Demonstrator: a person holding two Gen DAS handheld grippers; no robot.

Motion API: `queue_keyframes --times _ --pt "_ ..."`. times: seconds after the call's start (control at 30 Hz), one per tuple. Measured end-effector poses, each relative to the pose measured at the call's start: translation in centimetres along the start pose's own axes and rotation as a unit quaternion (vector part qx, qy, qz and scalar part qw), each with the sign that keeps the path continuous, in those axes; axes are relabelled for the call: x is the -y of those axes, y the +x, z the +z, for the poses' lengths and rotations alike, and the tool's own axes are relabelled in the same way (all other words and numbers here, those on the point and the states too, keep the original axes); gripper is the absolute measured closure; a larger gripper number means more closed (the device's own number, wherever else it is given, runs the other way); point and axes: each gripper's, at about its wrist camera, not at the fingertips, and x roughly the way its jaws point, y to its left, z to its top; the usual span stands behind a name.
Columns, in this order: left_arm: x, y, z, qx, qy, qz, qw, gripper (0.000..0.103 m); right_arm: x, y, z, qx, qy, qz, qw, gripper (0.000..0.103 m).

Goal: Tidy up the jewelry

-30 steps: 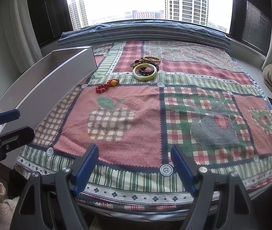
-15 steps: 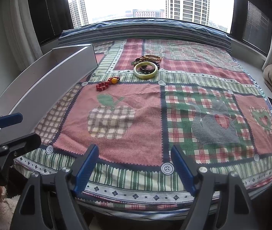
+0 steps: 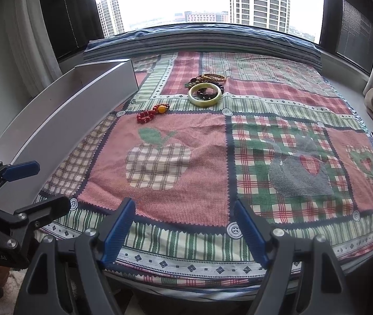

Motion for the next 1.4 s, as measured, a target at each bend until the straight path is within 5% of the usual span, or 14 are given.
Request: queue_keyframes --times 1.4 --pt "-0.2 1.1 0.4 -0.015 -0.002 0.010 0.9998 0.001 1.4 0.0 -0.1 0.002 0.019 -0.005 1.000 0.024"
